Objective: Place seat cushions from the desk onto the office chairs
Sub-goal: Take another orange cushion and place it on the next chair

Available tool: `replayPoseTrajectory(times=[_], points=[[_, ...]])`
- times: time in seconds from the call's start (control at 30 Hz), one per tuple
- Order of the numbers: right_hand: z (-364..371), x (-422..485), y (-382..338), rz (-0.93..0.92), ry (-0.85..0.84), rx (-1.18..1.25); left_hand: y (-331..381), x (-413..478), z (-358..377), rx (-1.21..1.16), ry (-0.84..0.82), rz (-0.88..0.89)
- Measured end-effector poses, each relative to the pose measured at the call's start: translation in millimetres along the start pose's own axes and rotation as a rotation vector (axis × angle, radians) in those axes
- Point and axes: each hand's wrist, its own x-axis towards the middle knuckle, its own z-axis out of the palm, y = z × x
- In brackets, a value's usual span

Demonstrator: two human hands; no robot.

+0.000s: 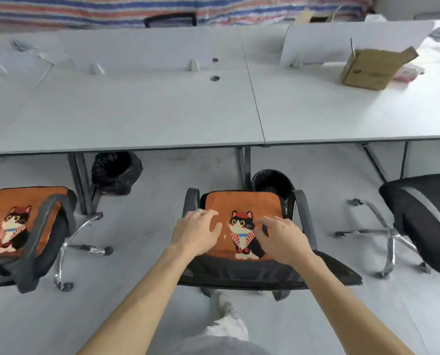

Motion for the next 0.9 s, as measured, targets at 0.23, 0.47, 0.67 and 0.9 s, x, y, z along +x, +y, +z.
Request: replayPoseTrajectory(times=[0.23,0.47,0.67,0.9], points=[[-38.2,-47.4,-93.6,-0.253,0.177,0.032,-59.1,-83.8,-84.7,0.095,0.321,-0.093],[-58.0,-86.6,-236.3,-0.508,0.235,0.037,-156.0,-193.5,-172.6,0.220,0.504,-0.275],[-35.3,-112.7,-387.3,-0.732,0.241,-0.058,-263.5,-298.4,-228.1,0.209,0.633,-0.450],[44.9,-148.4,-598.6,-0.955,0.232,-0.139,-430.5,-426.6,-262.6,0.193,0.710,-0.666]])
